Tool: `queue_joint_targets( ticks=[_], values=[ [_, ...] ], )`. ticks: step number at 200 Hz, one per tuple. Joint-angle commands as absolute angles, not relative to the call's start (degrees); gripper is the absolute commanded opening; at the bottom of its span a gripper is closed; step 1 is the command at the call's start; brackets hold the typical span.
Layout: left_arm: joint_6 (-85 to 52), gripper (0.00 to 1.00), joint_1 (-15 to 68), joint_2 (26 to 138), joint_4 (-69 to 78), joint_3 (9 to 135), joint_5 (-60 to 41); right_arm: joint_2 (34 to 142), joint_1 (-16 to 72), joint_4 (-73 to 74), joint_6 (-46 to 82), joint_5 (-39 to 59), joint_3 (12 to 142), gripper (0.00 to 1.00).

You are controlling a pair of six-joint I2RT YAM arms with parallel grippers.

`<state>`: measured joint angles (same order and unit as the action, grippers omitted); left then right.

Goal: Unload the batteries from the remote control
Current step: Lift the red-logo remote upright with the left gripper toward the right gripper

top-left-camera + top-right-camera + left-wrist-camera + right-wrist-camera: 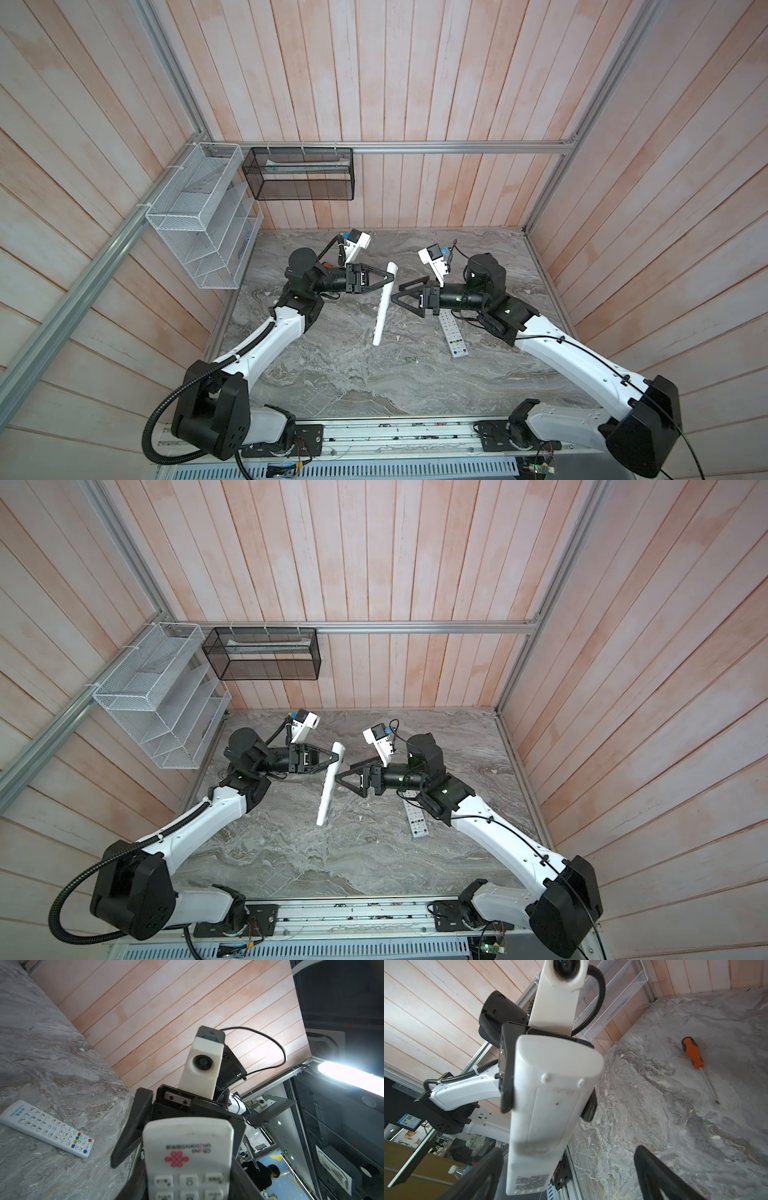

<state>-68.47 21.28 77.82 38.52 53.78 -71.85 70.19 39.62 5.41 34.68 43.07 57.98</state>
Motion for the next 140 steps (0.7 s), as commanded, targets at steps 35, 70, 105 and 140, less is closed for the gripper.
queue_joint_targets(
  ticks=[35,70,105,140],
  values=[
    [-71.72,0.4,21.71,76.27,43.03,54.04,-74.01,71.8,44.41,8.27,34.88,43.49,61.44,0.96],
    [-70.87,0.4,21.95,76.03,42.92,54.05,-72.98,72.39,45.77,10.29,36.44,43.13,61.35,0.92],
    [-70.63,0.39,22.19,76.14,42.89,54.06,-72.18,71.84,46.05,12.2,38.37,40.66,60.29,0.85],
    [-67.68,0.35,22.14,75.64,39.95,54.4,-70.14,70.54,46.05,16.45,41.92,38.82,57.14,0.8]
  ],
)
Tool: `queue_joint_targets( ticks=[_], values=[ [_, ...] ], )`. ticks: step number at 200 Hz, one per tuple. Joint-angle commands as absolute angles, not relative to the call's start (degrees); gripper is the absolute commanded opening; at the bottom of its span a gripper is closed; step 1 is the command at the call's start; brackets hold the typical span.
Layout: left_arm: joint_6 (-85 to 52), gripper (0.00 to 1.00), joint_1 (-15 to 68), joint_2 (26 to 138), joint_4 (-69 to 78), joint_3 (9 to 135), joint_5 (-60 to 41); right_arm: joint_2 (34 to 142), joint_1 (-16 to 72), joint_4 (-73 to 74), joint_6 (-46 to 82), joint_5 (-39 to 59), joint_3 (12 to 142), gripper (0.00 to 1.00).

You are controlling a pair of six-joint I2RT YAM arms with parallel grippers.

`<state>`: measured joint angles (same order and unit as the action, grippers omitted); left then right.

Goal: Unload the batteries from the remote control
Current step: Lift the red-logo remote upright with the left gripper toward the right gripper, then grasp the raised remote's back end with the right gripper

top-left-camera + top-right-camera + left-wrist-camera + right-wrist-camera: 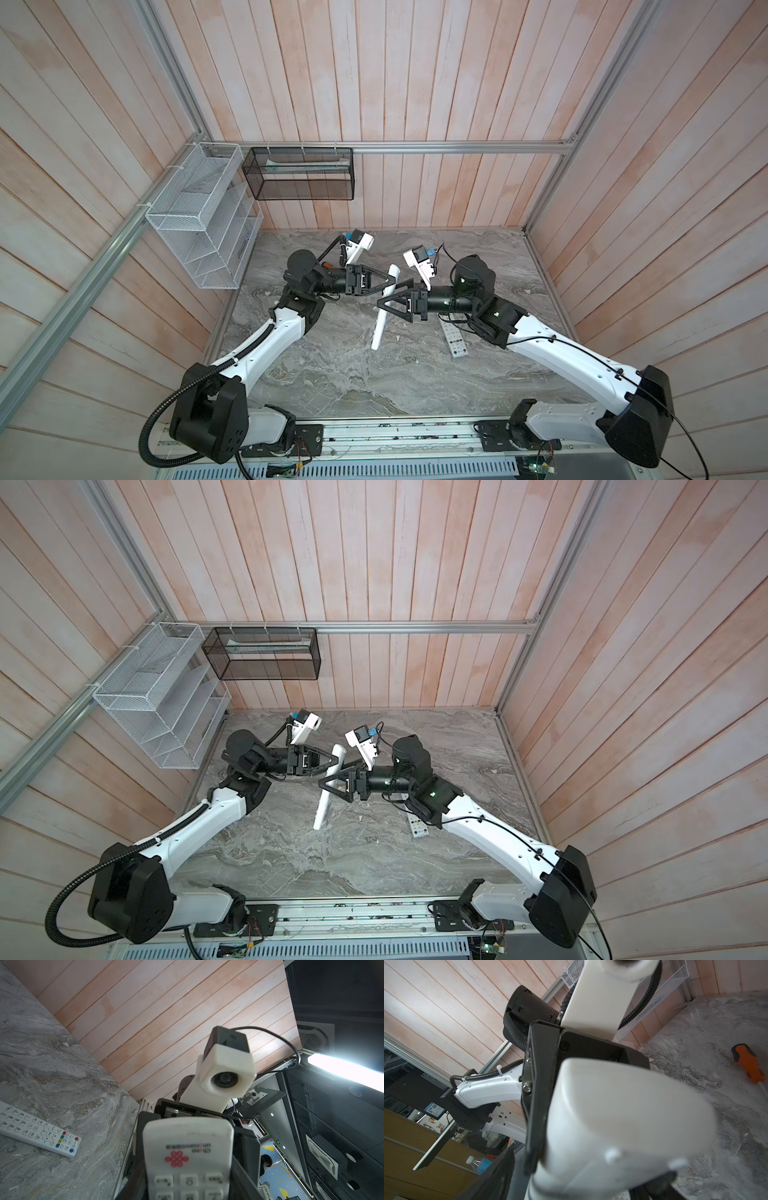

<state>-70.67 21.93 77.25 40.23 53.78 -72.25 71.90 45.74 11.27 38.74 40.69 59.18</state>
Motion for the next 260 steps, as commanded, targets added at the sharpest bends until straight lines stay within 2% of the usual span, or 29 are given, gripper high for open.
queue_joint_targets(
  ticks=[1,84,139,171,181,194,219,242,260],
  values=[
    [-67.59,0.35,22.15,75.61,39.79,54.4,-70.01,70.51,46.05,16.57,42.05,38.92,57.05,0.8],
    [-65.64,0.34,20.01,74.01,40.65,52.61,-63.99,69.52,47.91,20.58,45.17,39.08,52.0,0.79],
    [-66.34,0.34,20.03,73.56,42.07,51.13,-63.29,71.6,48.47,22.64,45.37,40.17,51.87,0.54],
    [-66.79,0.35,20.0,73.32,42.59,50.63,-63.46,72.25,48.52,22.71,45.11,40.05,51.96,0.49],
    [-66.43,0.41,19.75,73.25,41.86,50.75,-63.67,72.03,48.5,21.13,43.96,39.33,52.35,0.47],
    [-65.1,0.59,19.17,72.96,39.35,50.97,-64.05,71.51,48.57,16.31,40.61,36.74,53.51,0.45],
    [-61.94,0.83,17.4,71.52,32.55,51.8,-65.38,70.49,48.54,3.12,31.32,27.97,56.86,0.44],
    [-54.1,0.99,16.22,69.65,18.77,53.98,-67.24,72.16,48.48,-12.15,21.45,17.21,62.8,0.44],
    [-46.22,1.0,14.57,67.29,5.6,55.05,-66.36,74.27,48.57,-20.11,15.43,10.68,66.24,0.42]
  ],
)
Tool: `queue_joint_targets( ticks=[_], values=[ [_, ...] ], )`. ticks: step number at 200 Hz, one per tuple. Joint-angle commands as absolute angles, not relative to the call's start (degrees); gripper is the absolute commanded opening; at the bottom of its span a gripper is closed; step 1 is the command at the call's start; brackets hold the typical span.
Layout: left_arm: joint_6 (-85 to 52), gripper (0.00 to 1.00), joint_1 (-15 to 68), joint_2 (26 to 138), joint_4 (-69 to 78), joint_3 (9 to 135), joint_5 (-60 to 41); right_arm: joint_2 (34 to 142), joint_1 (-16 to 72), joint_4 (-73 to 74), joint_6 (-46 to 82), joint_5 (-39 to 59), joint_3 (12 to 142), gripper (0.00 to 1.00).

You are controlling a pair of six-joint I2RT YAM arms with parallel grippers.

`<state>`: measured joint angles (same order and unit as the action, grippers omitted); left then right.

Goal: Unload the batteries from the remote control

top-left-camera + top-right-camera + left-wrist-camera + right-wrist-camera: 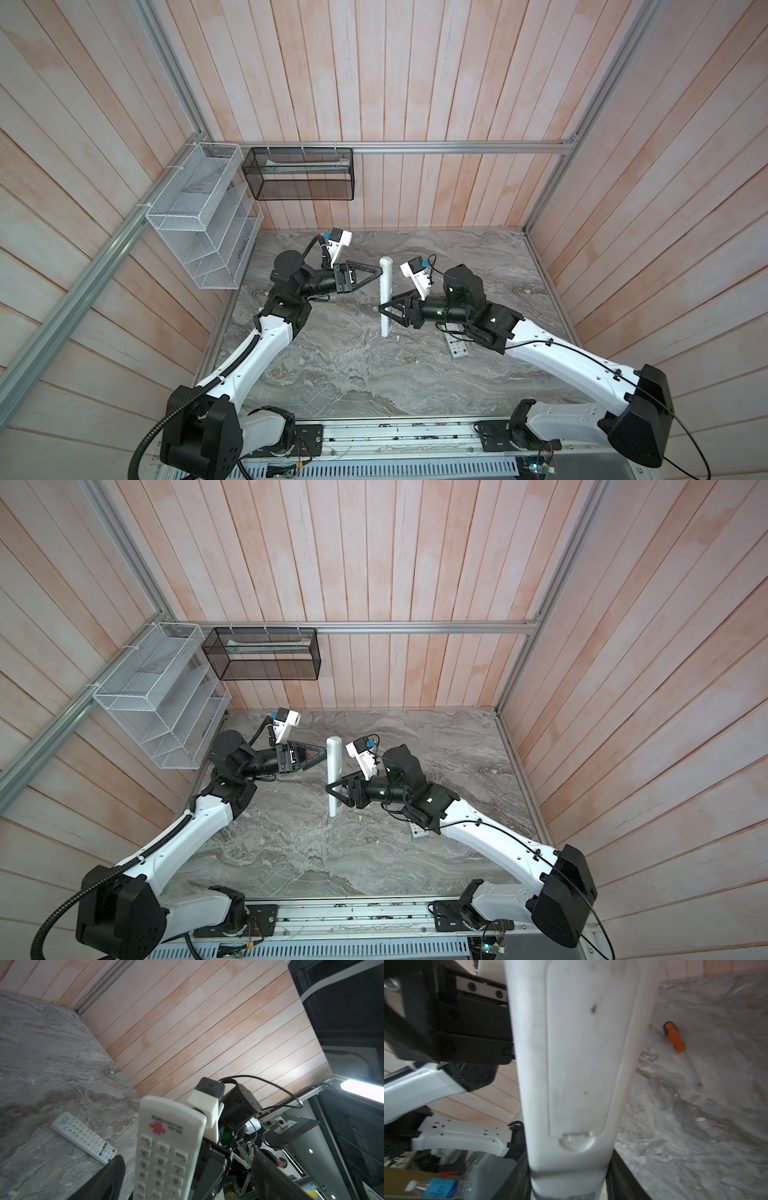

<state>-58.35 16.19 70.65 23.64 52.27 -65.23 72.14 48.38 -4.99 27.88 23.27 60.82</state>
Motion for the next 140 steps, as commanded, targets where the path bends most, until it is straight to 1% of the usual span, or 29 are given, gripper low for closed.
queue_joint_targets(
  ticks=[1,22,64,96,120,129,140],
  values=[
    [-45.52,1.0,14.54,67.22,4.82,55.12,-66.27,74.36,48.5,-20.47,15.14,10.16,66.34,0.42],
    [-36.37,1.0,13.88,65.46,-9.64,56.57,-65.0,76.45,48.59,-25.97,10.14,6.37,68.56,0.4],
    [-28.5,1.0,13.85,62.71,-21.15,56.41,-63.28,81.35,52.63,-33.05,1.95,-3.17,71.76,0.34],
    [-27.09,1.0,13.87,62.49,-22.59,54.9,-62.38,81.49,54.53,-30.61,0.46,-2.31,71.26,0.33],
    [-26.64,1.0,13.89,62.27,-22.69,54.07,-61.02,80.67,54.67,-28.68,1.88,-0.77,70.13,0.33],
    [-26.63,1.0,13.84,62.18,-22.47,53.76,-60.06,80.19,54.67,-27.35,3.48,-0.59,69.35,0.33],
    [-27.21,1.0,13.95,61.78,-21.41,52.96,-59.18,79.7,54.35,-24.93,9.11,-1.43,67.94,0.33]
  ],
)
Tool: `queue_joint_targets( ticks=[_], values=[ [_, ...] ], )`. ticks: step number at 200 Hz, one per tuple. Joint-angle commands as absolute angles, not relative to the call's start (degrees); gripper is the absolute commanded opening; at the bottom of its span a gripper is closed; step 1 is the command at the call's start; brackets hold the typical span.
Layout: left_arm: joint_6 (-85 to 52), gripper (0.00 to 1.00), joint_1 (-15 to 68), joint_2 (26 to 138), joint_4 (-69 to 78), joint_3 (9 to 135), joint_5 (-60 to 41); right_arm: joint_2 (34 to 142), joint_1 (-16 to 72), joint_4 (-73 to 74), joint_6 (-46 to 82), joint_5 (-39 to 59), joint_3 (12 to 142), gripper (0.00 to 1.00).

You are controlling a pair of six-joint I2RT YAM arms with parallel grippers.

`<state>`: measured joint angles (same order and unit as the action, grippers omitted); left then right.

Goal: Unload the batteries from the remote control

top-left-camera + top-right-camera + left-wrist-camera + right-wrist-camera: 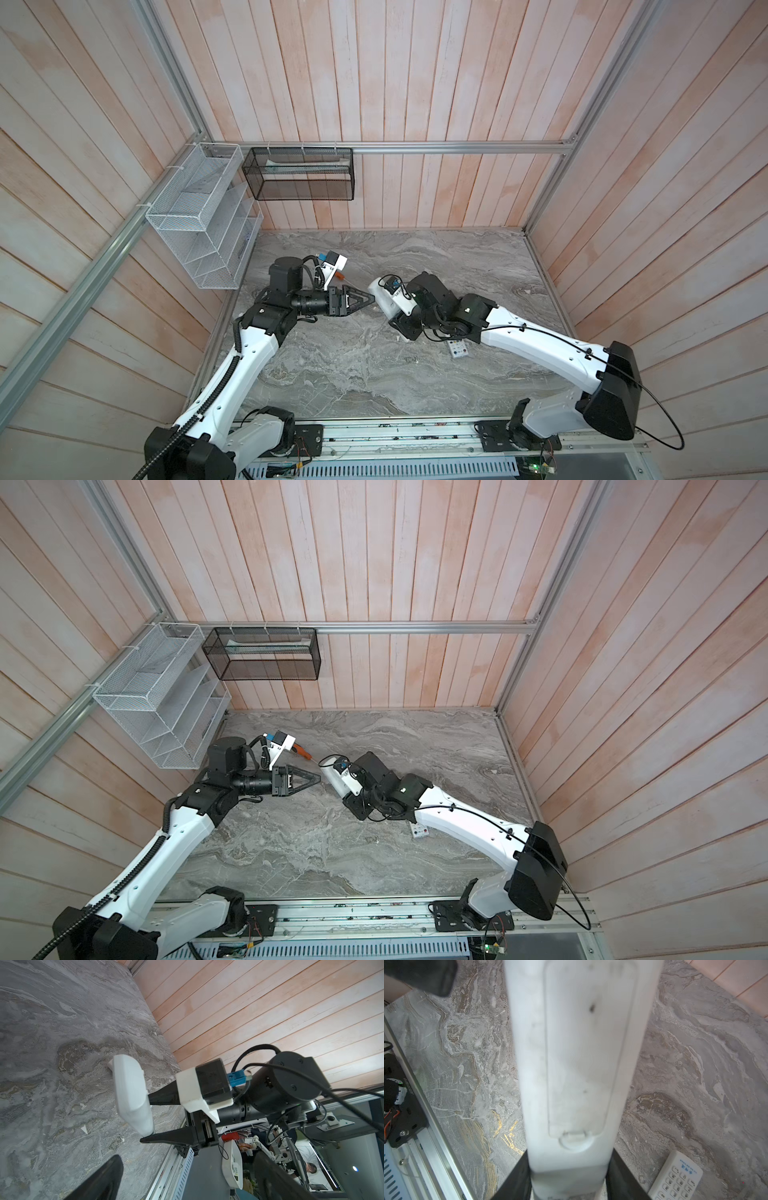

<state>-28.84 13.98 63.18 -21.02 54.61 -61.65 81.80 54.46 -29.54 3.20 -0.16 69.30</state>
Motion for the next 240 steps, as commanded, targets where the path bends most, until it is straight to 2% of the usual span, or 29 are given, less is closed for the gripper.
queue_joint_targets(
  ticks=[1,34,52,89,115,142,171,201,240],
  values=[
    [-27.27,1.0,13.96,61.74,-21.29,52.85,-59.08,79.71,54.29,-24.73,9.65,-1.29,67.85,0.33],
    [-26.93,1.0,14.31,57.65,-20.32,48.94,-51.74,80.67,51.08,-22.98,39.52,1.69,64.75,0.34],
    [-28.18,1.0,15.56,54.39,-17.37,44.92,-48.97,80.83,50.81,-20.24,50.98,4.41,61.02,0.34],
    [-32.11,1.0,27.71,47.54,-6.36,33.14,-39.29,78.28,50.76,-4.9,71.3,11.39,50.97,0.34],
    [-31.72,1.0,36.46,43.61,-5.01,29.24,-27.88,76.25,50.72,3.44,83.16,11.77,46.92,0.34],
    [-31.91,0.99,42.03,43.65,-3.64,27.95,-19.2,74.21,50.8,11.24,93.22,10.38,43.14,0.34],
    [-31.88,0.89,44.47,46.87,-1.64,28.19,-12.7,73.09,51.15,14.02,98.07,9.85,42.3,0.34],
    [-33.08,0.73,44.73,48.97,3.29,28.51,-8.75,72.69,51.33,15.99,99.57,10.45,41.79,0.34],
    [-34.11,0.57,44.98,51.26,7.75,28.82,-7.37,72.99,51.9,19.89,101.49,11.15,40.03,0.33]
  ],
)
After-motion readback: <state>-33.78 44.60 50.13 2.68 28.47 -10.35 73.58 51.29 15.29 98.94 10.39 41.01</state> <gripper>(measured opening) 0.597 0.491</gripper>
